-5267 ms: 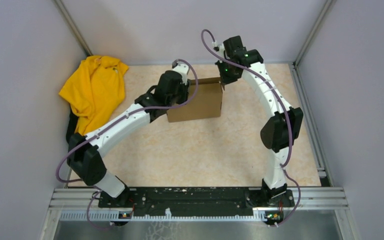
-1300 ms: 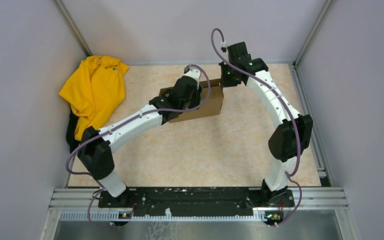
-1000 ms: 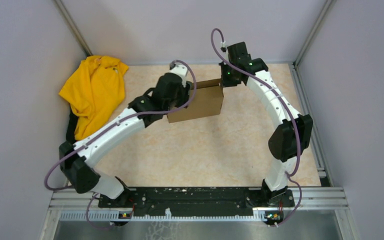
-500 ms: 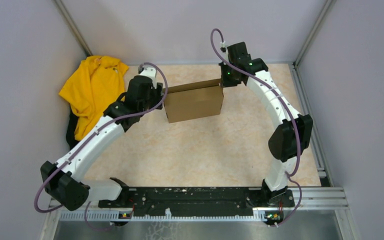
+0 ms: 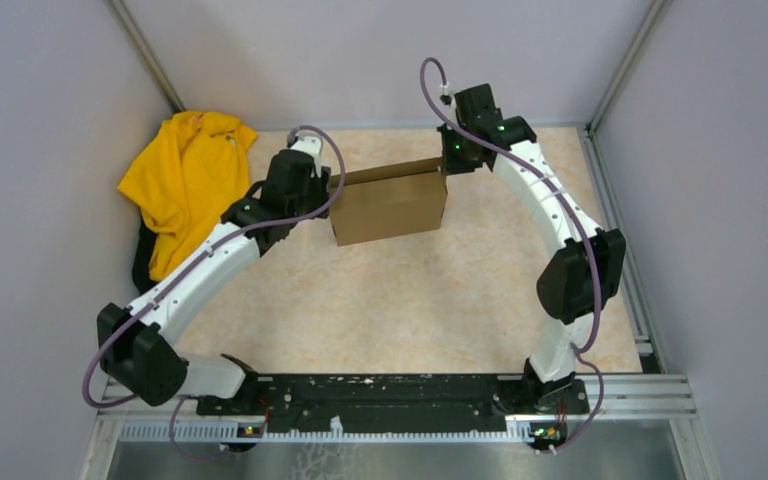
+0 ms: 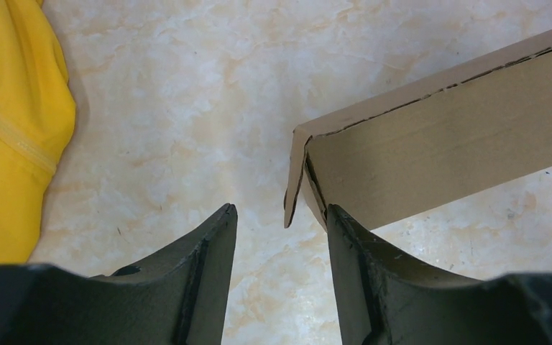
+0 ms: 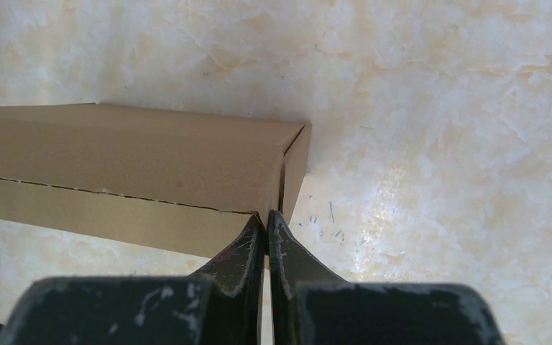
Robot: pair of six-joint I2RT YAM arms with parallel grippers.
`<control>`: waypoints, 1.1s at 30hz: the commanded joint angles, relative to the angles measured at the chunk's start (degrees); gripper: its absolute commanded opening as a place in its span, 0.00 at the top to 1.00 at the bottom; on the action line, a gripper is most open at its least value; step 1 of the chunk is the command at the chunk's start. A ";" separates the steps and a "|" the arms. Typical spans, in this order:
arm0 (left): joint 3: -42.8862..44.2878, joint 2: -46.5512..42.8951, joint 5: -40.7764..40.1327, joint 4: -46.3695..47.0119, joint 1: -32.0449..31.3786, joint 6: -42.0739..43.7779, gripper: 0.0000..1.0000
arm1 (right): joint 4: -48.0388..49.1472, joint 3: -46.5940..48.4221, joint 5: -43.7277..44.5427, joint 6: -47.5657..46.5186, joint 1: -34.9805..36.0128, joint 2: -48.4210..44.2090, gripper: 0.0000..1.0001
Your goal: Fold the paper box
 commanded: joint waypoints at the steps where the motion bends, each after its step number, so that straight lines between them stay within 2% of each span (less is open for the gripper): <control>1: -0.19 0.76 0.35 3.38 0.31 1.17 0.45 | -3.82 -1.66 -0.44 -0.91 0.85 0.25 1.00; 7: 0.61 0.98 -0.24 4.15 0.38 1.78 0.49 | -3.66 -1.88 -0.57 -1.02 0.89 0.11 1.00; 14: 2.14 2.51 0.27 3.60 0.40 2.07 0.69 | -3.73 -1.47 -0.88 -1.02 0.84 0.42 1.00; 28: 6.80 5.44 1.97 1.23 0.41 1.56 0.73 | -4.09 -1.08 -1.07 -1.02 0.85 0.26 1.00; 33: 8.59 7.48 4.04 0.35 0.60 0.61 0.82 | -4.02 -1.27 -1.04 -1.02 0.83 -0.14 1.00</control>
